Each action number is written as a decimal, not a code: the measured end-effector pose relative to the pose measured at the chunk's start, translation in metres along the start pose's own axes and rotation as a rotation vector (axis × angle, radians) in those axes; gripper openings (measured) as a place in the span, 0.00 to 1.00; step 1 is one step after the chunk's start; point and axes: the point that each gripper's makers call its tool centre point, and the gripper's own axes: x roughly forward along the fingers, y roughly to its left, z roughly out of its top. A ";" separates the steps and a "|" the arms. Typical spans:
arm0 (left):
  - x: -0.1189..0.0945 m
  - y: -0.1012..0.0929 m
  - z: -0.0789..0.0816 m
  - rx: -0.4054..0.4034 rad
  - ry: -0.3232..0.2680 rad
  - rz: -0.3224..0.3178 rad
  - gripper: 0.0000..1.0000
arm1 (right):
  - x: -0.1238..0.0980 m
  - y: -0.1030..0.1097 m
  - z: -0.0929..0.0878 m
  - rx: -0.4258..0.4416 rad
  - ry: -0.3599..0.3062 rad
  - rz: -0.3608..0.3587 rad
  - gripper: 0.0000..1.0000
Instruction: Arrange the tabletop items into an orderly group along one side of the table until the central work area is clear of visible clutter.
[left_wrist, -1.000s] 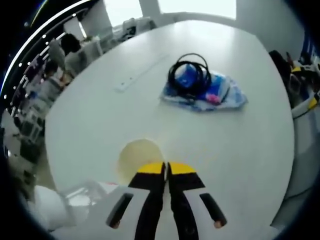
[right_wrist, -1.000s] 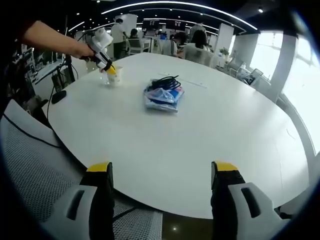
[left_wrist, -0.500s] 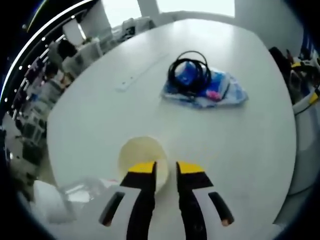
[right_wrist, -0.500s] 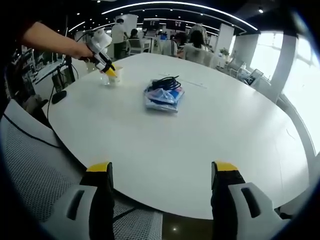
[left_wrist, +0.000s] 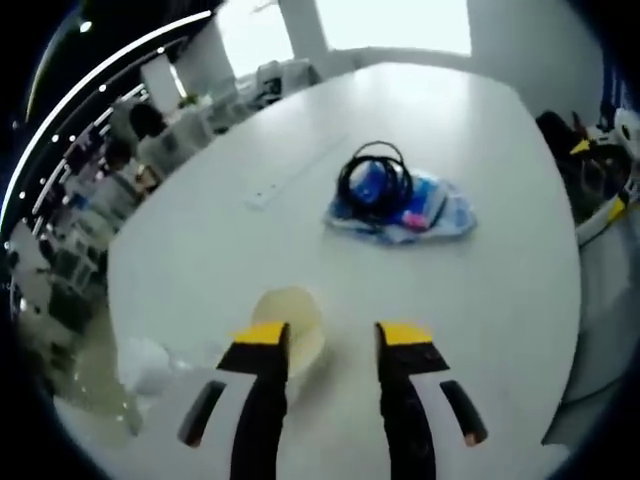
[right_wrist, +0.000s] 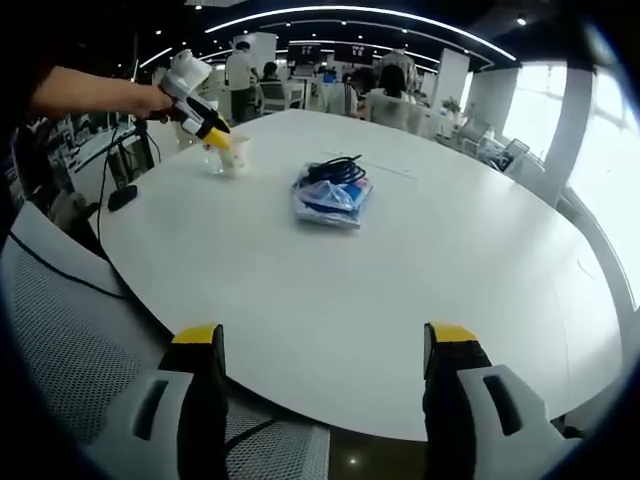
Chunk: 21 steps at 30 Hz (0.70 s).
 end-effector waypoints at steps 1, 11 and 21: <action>-0.003 -0.001 0.000 -0.008 -0.006 0.003 0.39 | 0.000 0.000 0.000 -0.001 0.000 0.002 0.80; -0.037 0.001 0.001 -0.073 -0.069 0.058 0.52 | 0.000 0.002 0.002 0.003 -0.013 0.011 0.81; -0.076 -0.025 -0.014 -0.148 -0.116 0.095 0.68 | 0.001 0.005 0.002 -0.005 -0.010 0.027 0.82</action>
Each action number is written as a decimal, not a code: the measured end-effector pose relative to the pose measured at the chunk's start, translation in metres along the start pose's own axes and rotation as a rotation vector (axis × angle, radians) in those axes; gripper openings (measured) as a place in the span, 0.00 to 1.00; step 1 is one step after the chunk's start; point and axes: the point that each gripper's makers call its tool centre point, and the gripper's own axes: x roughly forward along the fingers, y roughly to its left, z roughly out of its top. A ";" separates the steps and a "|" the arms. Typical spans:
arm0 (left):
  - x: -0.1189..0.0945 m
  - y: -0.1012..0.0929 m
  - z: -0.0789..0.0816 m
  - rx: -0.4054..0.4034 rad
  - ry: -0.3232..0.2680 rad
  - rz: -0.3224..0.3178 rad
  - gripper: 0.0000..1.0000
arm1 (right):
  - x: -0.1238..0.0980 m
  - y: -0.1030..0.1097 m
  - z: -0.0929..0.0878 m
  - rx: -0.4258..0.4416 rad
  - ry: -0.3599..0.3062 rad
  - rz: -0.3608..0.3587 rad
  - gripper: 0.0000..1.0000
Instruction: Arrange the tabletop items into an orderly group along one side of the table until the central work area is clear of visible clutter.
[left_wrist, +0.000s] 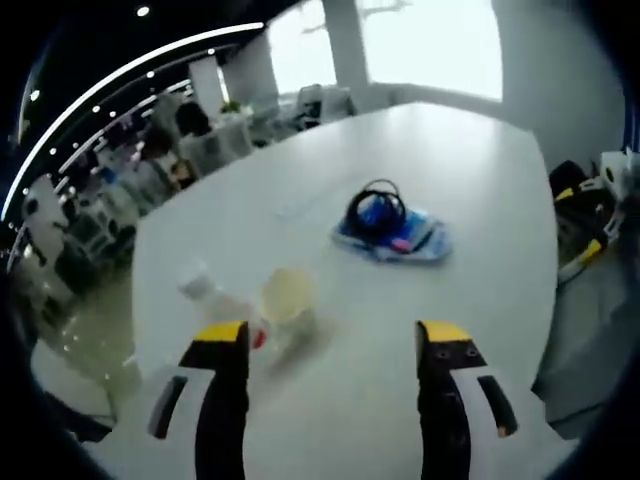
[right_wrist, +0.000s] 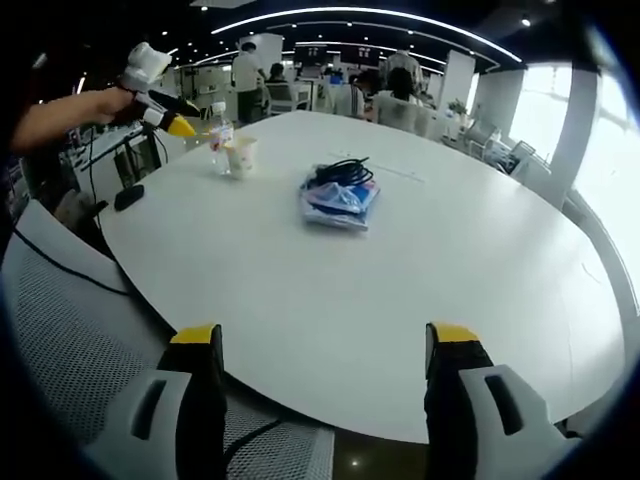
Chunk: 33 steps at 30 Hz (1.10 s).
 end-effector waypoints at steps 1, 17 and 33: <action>-0.004 -0.003 -0.003 -0.001 -0.001 0.001 0.69 | 0.000 0.001 0.000 0.002 0.002 0.005 0.82; -0.050 -0.047 -0.024 -0.111 -0.058 0.025 0.83 | -0.001 0.004 0.004 -0.001 -0.018 0.015 0.85; -0.080 -0.091 -0.051 -0.165 -0.066 0.085 1.00 | -0.001 0.009 0.009 -0.004 -0.048 0.030 0.95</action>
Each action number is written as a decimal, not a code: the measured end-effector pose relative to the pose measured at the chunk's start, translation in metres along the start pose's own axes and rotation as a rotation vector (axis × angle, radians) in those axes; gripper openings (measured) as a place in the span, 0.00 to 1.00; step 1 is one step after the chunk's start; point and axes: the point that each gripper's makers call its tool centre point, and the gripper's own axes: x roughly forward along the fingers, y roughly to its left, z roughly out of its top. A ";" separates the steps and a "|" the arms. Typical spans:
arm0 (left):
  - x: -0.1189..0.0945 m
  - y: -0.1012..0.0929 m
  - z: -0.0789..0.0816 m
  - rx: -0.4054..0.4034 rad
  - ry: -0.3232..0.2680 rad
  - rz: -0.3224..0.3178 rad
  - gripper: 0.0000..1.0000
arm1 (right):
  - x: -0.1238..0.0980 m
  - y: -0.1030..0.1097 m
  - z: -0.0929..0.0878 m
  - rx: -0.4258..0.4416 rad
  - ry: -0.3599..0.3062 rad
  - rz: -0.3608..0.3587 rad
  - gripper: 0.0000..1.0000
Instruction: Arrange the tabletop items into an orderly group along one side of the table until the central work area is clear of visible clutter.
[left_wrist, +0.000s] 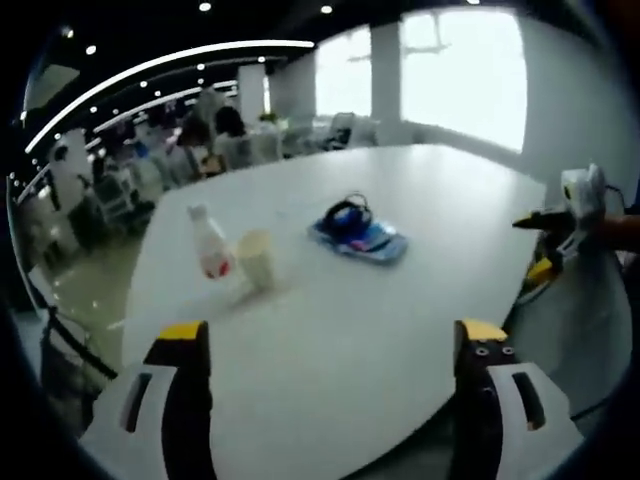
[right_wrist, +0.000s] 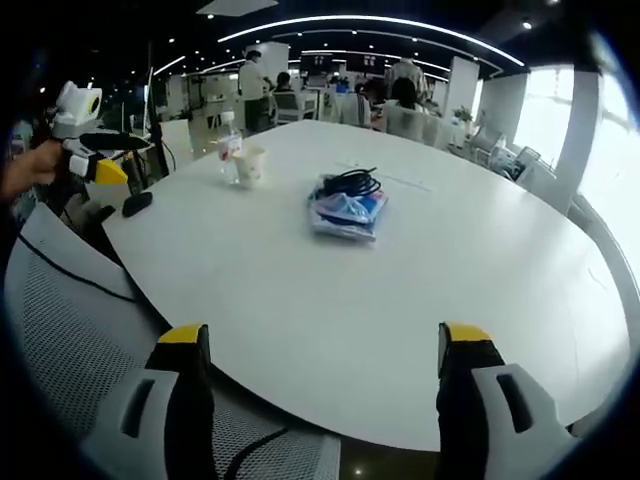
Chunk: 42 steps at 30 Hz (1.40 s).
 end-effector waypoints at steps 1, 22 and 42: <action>-0.001 -0.003 -0.001 0.000 -0.007 -0.001 1.00 | 0.000 0.000 0.000 0.000 -0.001 0.002 0.97; 0.005 -0.043 -0.006 -0.027 -0.041 -0.107 1.00 | -0.003 0.003 -0.001 -0.106 0.037 0.015 1.00; 0.007 -0.044 -0.017 0.061 -0.030 -0.116 1.00 | 0.033 -0.010 0.084 -0.319 0.040 0.074 1.00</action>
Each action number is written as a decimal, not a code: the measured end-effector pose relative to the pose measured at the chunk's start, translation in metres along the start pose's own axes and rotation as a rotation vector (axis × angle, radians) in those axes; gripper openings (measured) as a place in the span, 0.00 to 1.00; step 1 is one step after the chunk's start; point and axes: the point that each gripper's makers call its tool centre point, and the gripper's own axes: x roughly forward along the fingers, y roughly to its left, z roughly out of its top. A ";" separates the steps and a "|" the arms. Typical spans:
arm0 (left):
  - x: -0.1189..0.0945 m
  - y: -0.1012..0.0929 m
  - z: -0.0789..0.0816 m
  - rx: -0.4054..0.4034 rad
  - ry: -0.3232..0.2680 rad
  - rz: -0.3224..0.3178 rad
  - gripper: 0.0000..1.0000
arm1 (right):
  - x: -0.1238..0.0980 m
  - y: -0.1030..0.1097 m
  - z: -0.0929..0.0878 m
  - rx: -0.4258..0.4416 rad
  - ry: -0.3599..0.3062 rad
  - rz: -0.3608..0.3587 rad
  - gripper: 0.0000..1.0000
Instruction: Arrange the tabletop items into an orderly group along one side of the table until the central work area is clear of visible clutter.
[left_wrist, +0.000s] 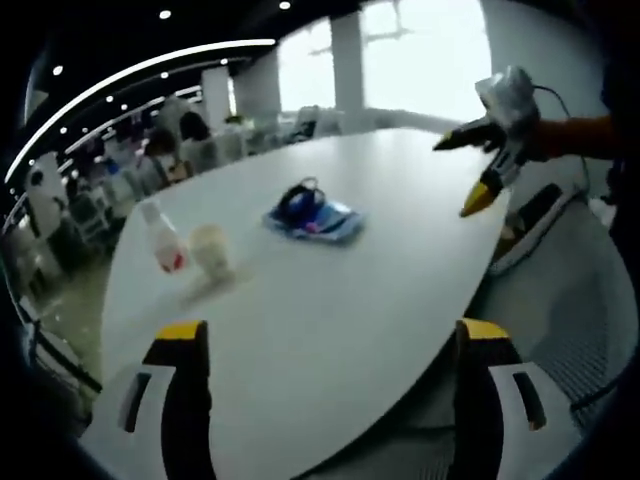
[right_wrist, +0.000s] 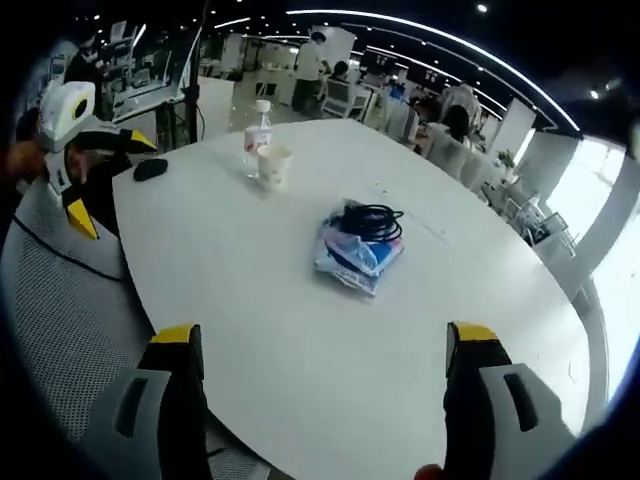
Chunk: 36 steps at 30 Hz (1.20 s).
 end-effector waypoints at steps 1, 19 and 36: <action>0.000 0.000 0.000 -0.005 -0.001 0.000 1.00 | 0.002 -0.001 0.004 -0.009 0.003 0.009 1.00; 0.001 0.005 -0.002 -0.001 0.003 0.028 1.00 | 0.028 -0.029 0.045 -0.090 -0.009 0.029 1.00; 0.000 0.008 0.002 -0.040 -0.019 0.030 1.00 | 0.054 -0.042 0.069 -0.147 -0.005 0.055 1.00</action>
